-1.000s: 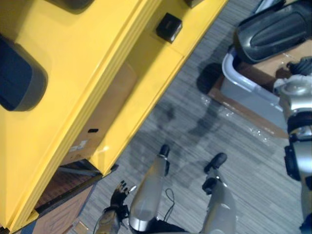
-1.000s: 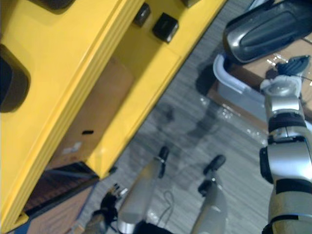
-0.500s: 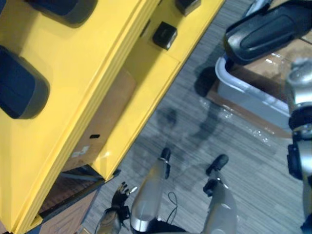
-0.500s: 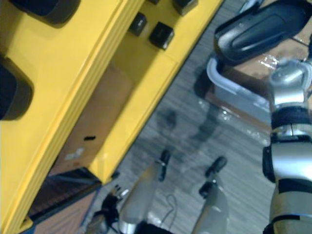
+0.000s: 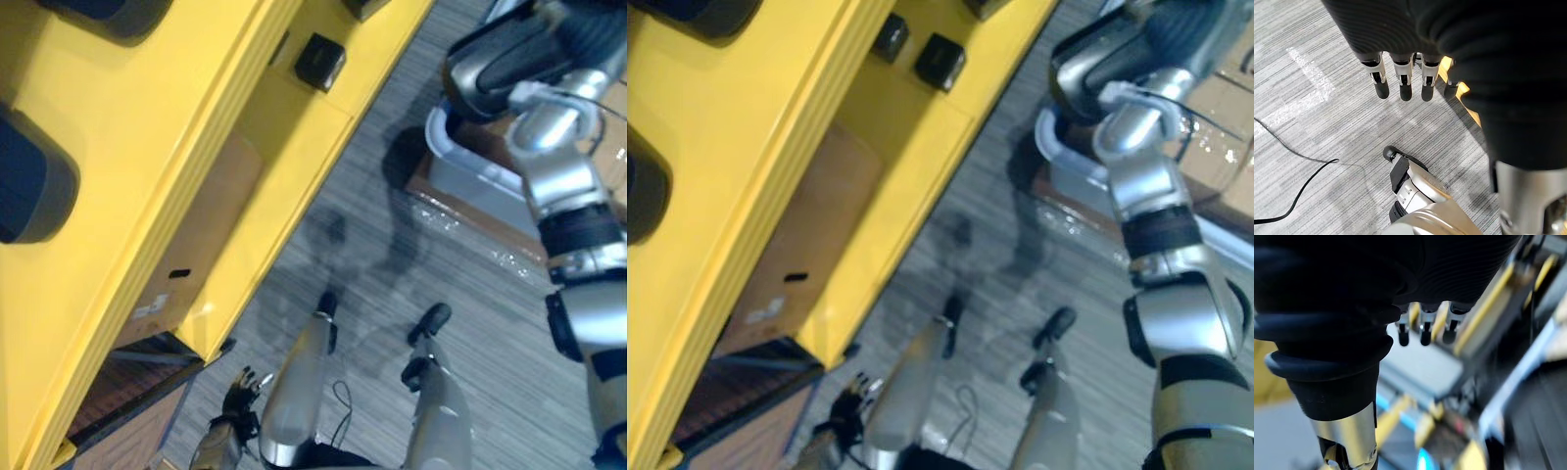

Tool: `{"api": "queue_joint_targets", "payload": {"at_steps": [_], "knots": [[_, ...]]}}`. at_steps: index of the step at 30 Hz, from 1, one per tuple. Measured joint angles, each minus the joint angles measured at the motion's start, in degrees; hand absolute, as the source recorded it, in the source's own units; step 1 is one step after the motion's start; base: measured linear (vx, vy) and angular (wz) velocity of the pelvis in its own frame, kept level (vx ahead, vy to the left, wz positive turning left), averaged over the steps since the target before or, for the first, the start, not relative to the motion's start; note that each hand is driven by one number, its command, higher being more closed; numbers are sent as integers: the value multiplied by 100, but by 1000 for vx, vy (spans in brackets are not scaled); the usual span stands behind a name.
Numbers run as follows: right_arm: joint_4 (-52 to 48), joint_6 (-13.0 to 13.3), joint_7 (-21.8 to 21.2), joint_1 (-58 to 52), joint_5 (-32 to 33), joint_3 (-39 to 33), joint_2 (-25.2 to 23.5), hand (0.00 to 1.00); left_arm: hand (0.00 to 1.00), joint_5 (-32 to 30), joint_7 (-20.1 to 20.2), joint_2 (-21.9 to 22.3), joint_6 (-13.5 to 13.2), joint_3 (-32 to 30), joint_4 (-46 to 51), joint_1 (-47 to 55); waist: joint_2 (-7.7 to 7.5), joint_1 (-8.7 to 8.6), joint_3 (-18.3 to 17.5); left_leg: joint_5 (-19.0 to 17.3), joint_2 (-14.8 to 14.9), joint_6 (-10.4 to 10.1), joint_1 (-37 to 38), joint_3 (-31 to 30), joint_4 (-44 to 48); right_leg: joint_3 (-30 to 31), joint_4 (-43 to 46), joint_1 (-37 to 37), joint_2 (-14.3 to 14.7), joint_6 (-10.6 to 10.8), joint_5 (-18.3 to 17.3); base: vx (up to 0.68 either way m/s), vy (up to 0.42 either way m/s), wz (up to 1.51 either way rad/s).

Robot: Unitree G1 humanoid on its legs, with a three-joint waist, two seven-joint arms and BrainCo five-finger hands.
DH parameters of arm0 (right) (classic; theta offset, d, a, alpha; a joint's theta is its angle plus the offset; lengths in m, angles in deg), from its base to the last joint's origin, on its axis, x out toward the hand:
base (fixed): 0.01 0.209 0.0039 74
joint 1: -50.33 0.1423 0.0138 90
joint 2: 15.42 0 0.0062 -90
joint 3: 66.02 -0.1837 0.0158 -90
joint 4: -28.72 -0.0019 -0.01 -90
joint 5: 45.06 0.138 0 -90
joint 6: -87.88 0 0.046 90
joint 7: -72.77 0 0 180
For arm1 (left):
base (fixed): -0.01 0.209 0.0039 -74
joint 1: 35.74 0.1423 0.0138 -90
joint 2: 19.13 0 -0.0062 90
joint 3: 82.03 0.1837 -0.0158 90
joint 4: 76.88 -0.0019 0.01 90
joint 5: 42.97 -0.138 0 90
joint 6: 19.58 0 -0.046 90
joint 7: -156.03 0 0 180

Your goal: Walk over and take plastic housings, then place them on the shelf

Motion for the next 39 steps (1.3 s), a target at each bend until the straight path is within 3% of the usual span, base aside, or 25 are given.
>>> {"api": "queue_joint_targets", "payload": {"at_steps": [3, 9, 18, 26, 32, 39], "knots": [[243, -37, -344, 139, 172, 160, -41, 0, 0, -1, 3, 1, -76, -3, -17, 1, -52, 110, 1, 4, -17, 3, -3, -16, -12, -20, 17, 2, -17, 0, 0, 16, 6, 6], [546, -138, -825, 434, 642, 183, -53, 0, 0, -3, 9, -14, -98, -3, -17, 3, -97, 125, 9, 13, -39, 11, 24, -65, -27, -95, -1, 96, -36, -2, -3, -7, 5, 5], [946, -726, -629, 493, 784, 175, -44, 0, 0, -3, 15, -12, -111, 5, -19, 3, -102, 130, 10, 96, -44, -27, 24, -149, -88, -180, -11, 126, -43, -13, -11, -11, -11, 5], [1147, -1012, -599, 479, 797, 170, -23, 0, 0, -5, 15, -15, -112, 14, -26, 4, -102, 121, 10, 139, -17, -55, 89, -111, -197, -162, -58, 126, -36, -23, -2, 6, -7, -2], [1299, -1251, -839, 318, 899, 149, 47, 0, 0, -4, 20, -25, -107, 45, -52, 3, -102, 98, 10, 154, 0, -57, 130, -9, -259, -107, -72, 91, -33, -24, -2, 12, -6, -4], [1420, -1351, -1459, 23, 836, 127, 129, 0, 0, -3, 21, -35, -96, 56, -69, 3, -102, 65, 10, 153, -1, -56, 143, 10, -267, -50, -59, 73, -37, -24, -3, 0, 0, 0]]}}
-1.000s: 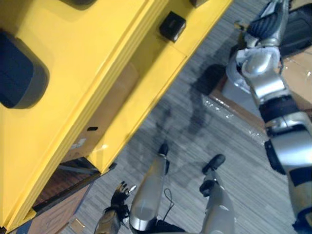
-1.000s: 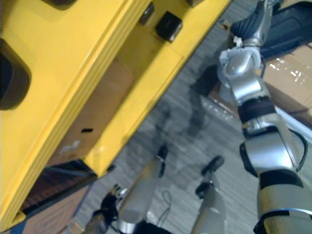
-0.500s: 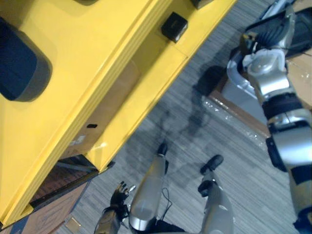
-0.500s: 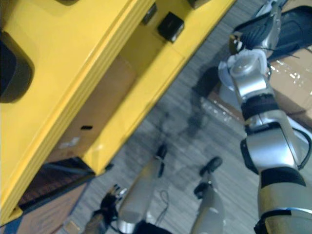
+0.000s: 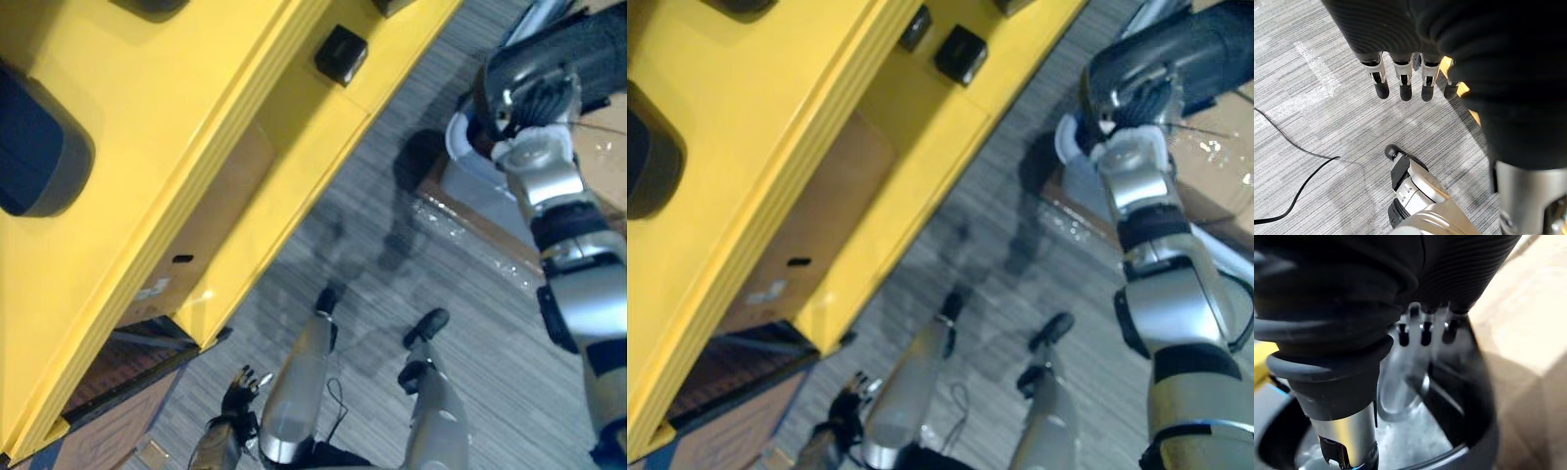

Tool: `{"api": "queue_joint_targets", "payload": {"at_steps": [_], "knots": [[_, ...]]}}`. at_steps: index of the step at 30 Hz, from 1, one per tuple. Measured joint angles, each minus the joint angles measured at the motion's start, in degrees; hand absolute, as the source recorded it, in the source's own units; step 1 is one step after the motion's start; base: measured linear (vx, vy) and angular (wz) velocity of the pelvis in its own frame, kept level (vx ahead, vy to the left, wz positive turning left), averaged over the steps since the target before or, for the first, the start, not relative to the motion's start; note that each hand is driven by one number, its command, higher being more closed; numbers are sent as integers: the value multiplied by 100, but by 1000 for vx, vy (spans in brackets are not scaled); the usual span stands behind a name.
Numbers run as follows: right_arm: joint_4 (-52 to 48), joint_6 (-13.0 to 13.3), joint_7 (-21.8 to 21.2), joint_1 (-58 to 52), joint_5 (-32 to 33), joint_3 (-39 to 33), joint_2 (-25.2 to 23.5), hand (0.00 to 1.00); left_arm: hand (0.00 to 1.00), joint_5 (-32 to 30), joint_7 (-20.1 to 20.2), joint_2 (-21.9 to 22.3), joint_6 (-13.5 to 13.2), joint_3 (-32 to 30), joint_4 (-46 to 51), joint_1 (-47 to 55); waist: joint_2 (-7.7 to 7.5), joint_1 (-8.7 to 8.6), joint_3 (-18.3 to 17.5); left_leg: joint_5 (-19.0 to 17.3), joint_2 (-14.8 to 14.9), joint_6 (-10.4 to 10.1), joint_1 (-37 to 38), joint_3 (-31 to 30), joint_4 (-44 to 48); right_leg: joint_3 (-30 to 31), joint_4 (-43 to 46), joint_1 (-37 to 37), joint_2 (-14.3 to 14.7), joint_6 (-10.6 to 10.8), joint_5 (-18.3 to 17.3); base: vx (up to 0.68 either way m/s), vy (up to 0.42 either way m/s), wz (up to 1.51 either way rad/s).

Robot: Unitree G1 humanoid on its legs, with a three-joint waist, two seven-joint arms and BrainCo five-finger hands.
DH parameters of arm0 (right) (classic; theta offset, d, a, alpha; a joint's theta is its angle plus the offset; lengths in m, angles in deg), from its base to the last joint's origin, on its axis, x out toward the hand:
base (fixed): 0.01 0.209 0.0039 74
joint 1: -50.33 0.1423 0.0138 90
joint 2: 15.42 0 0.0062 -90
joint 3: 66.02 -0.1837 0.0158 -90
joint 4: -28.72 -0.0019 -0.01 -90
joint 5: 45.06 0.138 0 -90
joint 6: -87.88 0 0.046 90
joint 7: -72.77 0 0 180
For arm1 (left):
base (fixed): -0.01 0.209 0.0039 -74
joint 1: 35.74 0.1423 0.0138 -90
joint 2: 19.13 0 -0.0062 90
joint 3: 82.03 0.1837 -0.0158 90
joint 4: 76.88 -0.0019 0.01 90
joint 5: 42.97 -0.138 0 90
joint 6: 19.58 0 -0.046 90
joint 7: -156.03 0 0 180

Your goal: Walk over and take plastic housings, then place them on the shelf

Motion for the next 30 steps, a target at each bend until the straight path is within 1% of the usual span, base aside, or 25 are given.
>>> {"api": "queue_joint_targets", "payload": {"at_steps": [3, 6, 12, 15, 17, 20, 23, 24, 28, 30], "knots": [[-1, -19, -219, -23, -82, 0, 74, 0, 0, 5, 0, -2, 0, 4, -3, 0, 0, -4, 0, -1, -5, 2, 6, 27, -9, 27, 10, -13, -10, 0, -4, -17, 4, -2], [-6, -19, -330, -52, -194, 0, 98, 0, 0, 6, -2, -4, 1, 6, -8, 0, 0, -16, 0, 5, -12, 11, 13, 81, -20, 38, 10, -26, -25, -1, -6, -4, 2, -1], [1, -21, -357, -74, -401, 1, 115, 0, 0, 6, -3, -16, 6, 6, -49, 1, 0, -93, 0, 30, -71, 45, 48, 131, -82, 69, 20, -40, -93, 6, -2, 0, 0, 0], [9, -40, -302, -104, -509, 1, 174, 0, 0, 6, 1, -20, 6, 4, -46, 1, -4, -109, -1, 30, -84, 46, 63, 145, -92, 83, 22, -38, -92, 18, 8, 0, 0, 0], [60, -105, -219, -112, -508, 0, 223, 0, 0, 7, 2, -22, 8, 3, -45, 1, -10, -111, -4, 30, -84, 46, 72, 144, -90, 84, 24, -37, -88, 22, 11, 0, 0, 0], [195, -157, -141, -124, -507, -7, 387, 0, 0, 22, 0, -28, 15, -4, -42, 3, -17, -127, 1, 30, -89, 47, 74, 144, -81, 88, 30, -37, -83, 23, 13, 0, 0, 0], [351, -232, -33, -130, -503, -46, 515, 0, 0, 43, 0, -46, 76, -12, -9, 3, -40, -163, 15, 29, -90, 48, 73, 146, -73, 96, 34, -38, -81, 23, 13, 0, 0, 0], [382, -239, 30, -146, -498, -193, 520, 0, 0, 53, 2, -63, 107, -12, 1, 6, -66, -191, 31, 28, -89, 49, 73, 146, -71, 99, 36, -39, -80, 23, 13, 0, 0, 0], [426, -231, 319, -188, -500, -240, 629, 0, 0, 65, 14, -87, 167, -9, 6, 6, -93, -231, 48, 23, -93, 56, 41, 153, -69, 136, 54, -89, -90, 24, 12, -8, 2, -2], [478, -187, 329, -188, -501, -242, 652, 0, 0, 65, 15, -88, 173, -8, 6, 6, -93, -240, 48, 23, -91, 56, 33, 149, -70, 135, 54, -98, -87, 24, 12, 0, 0, 0]]}}
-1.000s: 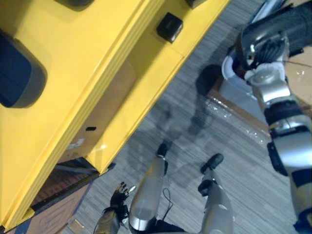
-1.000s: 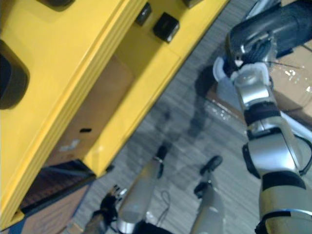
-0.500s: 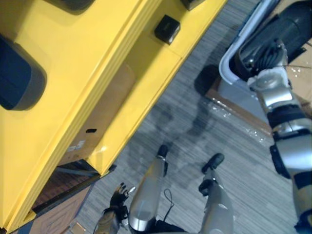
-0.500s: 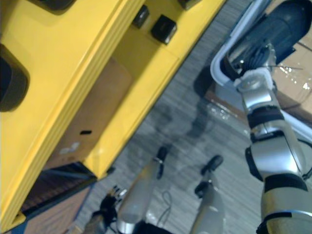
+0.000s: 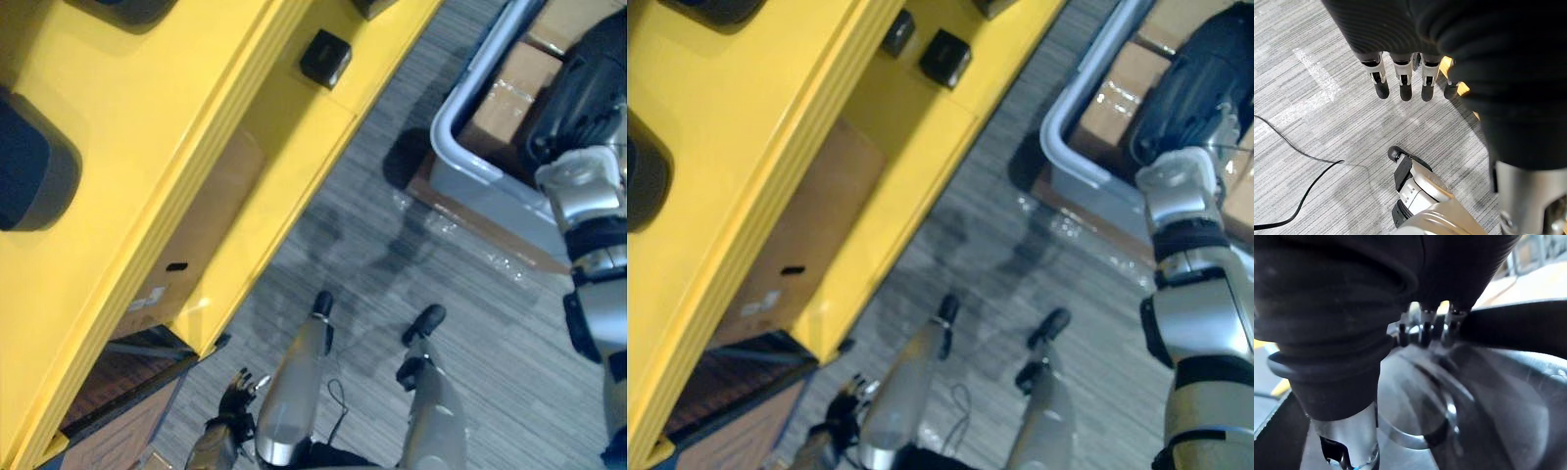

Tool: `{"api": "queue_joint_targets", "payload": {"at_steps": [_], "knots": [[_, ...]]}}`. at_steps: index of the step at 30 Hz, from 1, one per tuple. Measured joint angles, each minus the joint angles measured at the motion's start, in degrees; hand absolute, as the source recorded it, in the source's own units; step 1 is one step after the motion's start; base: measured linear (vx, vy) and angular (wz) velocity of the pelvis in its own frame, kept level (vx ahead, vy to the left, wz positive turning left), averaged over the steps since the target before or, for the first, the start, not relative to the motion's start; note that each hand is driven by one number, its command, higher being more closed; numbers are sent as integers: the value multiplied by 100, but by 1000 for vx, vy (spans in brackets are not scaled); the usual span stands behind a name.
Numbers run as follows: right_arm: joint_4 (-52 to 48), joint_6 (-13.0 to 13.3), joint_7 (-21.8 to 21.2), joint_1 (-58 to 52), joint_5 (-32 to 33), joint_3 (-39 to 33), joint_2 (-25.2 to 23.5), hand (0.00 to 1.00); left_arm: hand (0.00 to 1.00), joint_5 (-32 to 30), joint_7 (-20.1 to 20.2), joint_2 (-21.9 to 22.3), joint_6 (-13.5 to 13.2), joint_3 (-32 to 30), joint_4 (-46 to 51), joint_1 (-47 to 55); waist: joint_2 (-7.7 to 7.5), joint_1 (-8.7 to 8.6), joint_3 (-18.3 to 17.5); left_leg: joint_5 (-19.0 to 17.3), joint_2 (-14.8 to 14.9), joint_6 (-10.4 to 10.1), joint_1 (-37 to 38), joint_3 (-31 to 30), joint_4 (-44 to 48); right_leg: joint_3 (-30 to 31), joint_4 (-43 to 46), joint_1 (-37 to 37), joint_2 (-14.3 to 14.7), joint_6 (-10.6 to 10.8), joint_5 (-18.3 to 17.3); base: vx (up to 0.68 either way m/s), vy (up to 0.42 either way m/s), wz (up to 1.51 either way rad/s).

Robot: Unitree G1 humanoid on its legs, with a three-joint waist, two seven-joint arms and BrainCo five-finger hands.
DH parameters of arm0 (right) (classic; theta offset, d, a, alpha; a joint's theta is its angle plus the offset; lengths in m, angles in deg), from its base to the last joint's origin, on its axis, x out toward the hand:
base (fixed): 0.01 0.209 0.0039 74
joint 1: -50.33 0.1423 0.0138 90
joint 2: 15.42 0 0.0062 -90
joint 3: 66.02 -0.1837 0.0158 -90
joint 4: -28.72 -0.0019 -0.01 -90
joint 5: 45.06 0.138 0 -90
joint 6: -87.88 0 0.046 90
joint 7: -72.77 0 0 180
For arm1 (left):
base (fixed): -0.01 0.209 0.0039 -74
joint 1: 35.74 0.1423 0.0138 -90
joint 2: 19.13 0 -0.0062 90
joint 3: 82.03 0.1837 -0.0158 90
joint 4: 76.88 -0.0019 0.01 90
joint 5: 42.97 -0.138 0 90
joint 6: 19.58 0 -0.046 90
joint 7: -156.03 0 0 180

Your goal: Walk over and take plastic housings, then place them on the shelf

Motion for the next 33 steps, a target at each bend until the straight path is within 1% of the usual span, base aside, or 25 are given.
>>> {"api": "queue_joint_targets", "payload": {"at_steps": [1, 4, 6, 8, 10, 11, 12, 13, 14, 15, 16, 18, 21, 26, 32, 33], "knots": [[22, 37, 6, 0, 0, -2, 7, 0, 0, 0, 0, 0, -1, 2, 0, 0, 0, 1, 0, 0, 1, 0, 0, -1, -2, -1, 0, 0, 1, 0, 0, 0, 0, 0], [28, 337, 58, 0, -3, -1, 57, 0, 0, 0, 0, -1, -3, 5, 0, 0, 0, 10, 0, 0, 1, -1, -1, -5, -11, -6, 2, -5, -1, 0, 0, 0, 0, 0], [-32, 768, 64, 0, -11, 27, 73, 0, 0, 0, 2, -1, -4, 7, 0, 0, 0, 16, 0, 1, -1, -1, -1, -11, -12, -12, 4, -4, -2, 0, -1, 0, 0, 0], [-196, 943, 164, 0, -71, 41, 74, 0, 0, -1, 3, -1, -8, 7, 1, 0, 0, 19, 0, 1, 0, -2, -2, -17, -8, -20, 4, -4, -1, -1, -2, 0, 0, 0], [-544, 1470, 746, 1, -388, 69, 74, 0, 0, -5, 5, 0, -33, 6, 0, 0, 0, 21, 0, 1, 4, -2, -1, -21, -1, -23, 7, -2, 6, -2, -2, 0, 0, 0], [-673, 1604, 923, 3, -495, 68, 75, 0, 0, -7, 6, 1, -48, 6, 0, 2, 0, 21, 0, 1, 7, -1, -1, -21, 2, -23, 8, -1, 8, -2, -2, 0, 0, 0], [-963, 1859, 1320, 10, -757, 68, 77, 0, 0, -9, 7, 1, -61, 5, 2, 2, 0, 20, 0, 0, 10, -2, -1, -20, 12, -23, 8, 2, 12, -2, -2, 0, 0, 0], [-1256, 2059, 1668, 35, -987, 68, 77, 0, 0, -8, 7, 1, -74, 3, 5, 2, 0, 12, 0, -3, 17, -1, -1, -20, 32, -23, 9, 9, 18, -2, -2, 0, 0, 0], [-1380, 2143, 1850, 53, -1099, 68, 77, 0, 0, -7, 7, 2, -89, -1, 10, 2, -1, 13, 1, -7, 19, 0, -2, -20, 43, -23, 9, 15, 22, -2, -2, 0, 0, 0], [-1567, 2251, 2189, 117, -1312, 70, 75, 0, 0, -7, 7, 1, -119, -6, 31, 2, -6, 14, 4, -14, 23, 2, -4, -17, 67, -23, 11, 22, 28, -3, -1, 0, 0, 0], [-1666, 2275, 2447, 209, -1427, 69, 75, 0, 0, -7, 5, 0, -127, -9, 79, 2, -12, 15, 7, -21, 23, 4, -10, -13, 88, -23, 10, 28, 30, -6, 1, -30, 9, 0], [-1764, 2291, 2738, 266, -1494, 65, 75, 0, 0, -7, 4, -2, -135, -26, 146, 2, -29, 13, 13, -27, 23, 11, -16, -10, 116, -25, -5, 42, 33, -10, 2, -17, 6, 0], [-1761, 2283, 2945, 257, -1439, 49, 74, 0, 0, -6, 5, -4, -160, -45, 171, 2, -54, -9, 14, -50, 42, 17, -85, -7, 179, -29, -117, 57, 76, -19, 22, -32, 6, -3], [-1712, 2235, 3107, 216, -945, -64, 73, 0, 0, -6, -8, -16, -181, -48, 172, 2, -86, -65, 24, -55, 53, 18, -95, 0, 186, -41, -260, 112, 108, 9, 136, -4, 1, -1], [-1416, 2239, 3055, -165, -147, -594, 70, 0, 0, -1, -34, -65, -182, -48, 170, 3, -172, -148, 21, -54, 43, 18, -80, 6, 168, -12, -270, 113, 104, 18, 180, 0, 0, 0], [-1303, 2286, 2987, -271, 37, -721, 69, 0, 0, 1, -34, -77, -184, -48, 172, 3, -190, -177, 21, -54, 39, 19, -77, 6, 164, 9, -270, 113, 102, 21, 183, 0, 0, 0]]}}
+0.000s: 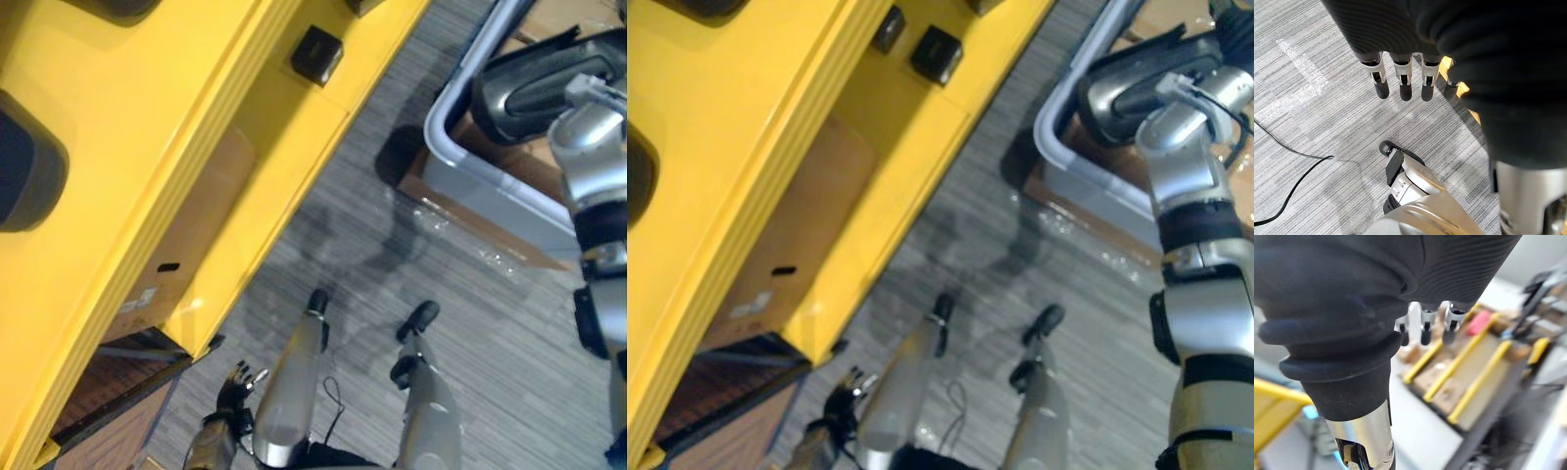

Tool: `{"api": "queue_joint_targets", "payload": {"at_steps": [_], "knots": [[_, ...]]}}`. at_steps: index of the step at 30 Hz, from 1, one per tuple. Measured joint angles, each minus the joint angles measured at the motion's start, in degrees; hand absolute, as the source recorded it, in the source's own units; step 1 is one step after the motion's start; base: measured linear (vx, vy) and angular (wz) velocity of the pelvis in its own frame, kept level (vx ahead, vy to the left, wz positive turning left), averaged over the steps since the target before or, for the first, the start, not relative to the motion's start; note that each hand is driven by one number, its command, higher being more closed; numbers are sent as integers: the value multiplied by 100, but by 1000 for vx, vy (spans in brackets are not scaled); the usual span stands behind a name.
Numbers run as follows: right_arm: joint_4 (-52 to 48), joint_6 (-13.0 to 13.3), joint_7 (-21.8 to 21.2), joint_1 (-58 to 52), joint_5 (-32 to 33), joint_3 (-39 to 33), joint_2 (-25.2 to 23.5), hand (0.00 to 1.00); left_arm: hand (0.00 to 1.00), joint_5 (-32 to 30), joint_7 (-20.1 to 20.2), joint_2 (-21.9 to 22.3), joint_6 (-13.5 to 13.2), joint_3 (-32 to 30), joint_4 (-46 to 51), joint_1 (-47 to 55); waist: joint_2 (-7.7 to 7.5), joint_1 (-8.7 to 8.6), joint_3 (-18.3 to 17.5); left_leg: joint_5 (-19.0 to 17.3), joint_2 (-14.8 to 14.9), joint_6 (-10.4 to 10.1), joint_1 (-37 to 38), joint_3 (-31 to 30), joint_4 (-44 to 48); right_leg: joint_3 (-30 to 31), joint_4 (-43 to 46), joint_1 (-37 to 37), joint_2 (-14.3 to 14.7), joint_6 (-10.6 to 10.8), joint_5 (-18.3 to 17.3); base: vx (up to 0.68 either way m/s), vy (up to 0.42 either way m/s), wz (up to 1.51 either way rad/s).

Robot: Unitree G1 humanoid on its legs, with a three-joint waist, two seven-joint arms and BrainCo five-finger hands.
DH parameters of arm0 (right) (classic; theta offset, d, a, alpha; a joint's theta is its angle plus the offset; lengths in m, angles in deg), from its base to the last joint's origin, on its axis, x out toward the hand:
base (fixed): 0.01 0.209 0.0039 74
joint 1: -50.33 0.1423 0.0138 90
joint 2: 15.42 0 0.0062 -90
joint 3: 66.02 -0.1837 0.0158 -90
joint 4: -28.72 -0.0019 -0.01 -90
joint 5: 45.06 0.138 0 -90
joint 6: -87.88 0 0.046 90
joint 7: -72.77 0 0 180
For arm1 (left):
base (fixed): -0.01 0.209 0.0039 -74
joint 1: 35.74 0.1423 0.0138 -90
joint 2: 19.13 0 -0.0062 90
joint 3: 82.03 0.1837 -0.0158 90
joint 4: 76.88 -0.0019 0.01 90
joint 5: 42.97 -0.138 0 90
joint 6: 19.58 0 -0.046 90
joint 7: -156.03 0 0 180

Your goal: Walk over and take plastic housings, then place them on the shelf

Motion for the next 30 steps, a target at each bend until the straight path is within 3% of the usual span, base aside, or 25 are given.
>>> {"api": "queue_joint_targets", "payload": {"at_steps": [7, 15, 20, 27, 28, 30], "knots": [[329, 298, -369, -772, 830, -912, -175, 0, 0, 1, -21, -23, 3, 7, -26, 0, -19, -159, -1, -3, -13, 8, 31, 19, -33, 76, 0, 1, -8, 13, 8, 0, 3, -2], [320, 339, -445, -1498, 1306, -1757, -808, 0, 0, 128, -44, -21, 16, 14, -32, 0, -18, -246, -7, 7, -34, 20, 132, 133, -99, 206, 2, 8, -39, 36, 34, -2, 5, -5], [321, 363, -534, -1828, 1365, -1771, -1189, 0, 0, 165, -45, -14, 15, 15, -74, -1, 7, -329, -21, 35, -100, 60, 136, 135, -143, 207, 8, -1, -108, 52, 41, 0, 11, 3], [284, 1039, -527, -1820, 1546, -1968, -1461, 0, 0, 165, -43, 34, 10, 23, -108, -18, 13, -323, -25, 117, -244, 127, 170, 134, -239, 205, 60, 0, -255, 86, 42, -13, 21, 7], [193, 1311, -499, -1821, 1545, -2018, -1558, 0, 0, 163, -43, 38, 10, 32, -124, -28, 13, -323, -25, 134, -274, 134, 189, 140, -267, 210, 75, 1, -287, 90, 40, -12, 19, 4], [-15, 1586, -478, -1820, 1537, -2032, -1650, 0, 0, 164, -43, 44, 4, 39, -159, -36, 27, -321, -34, 149, -301, 139, 214, 143, -292, 221, 95, 6, -314, 102, 32, -6, 9, 2]]}}
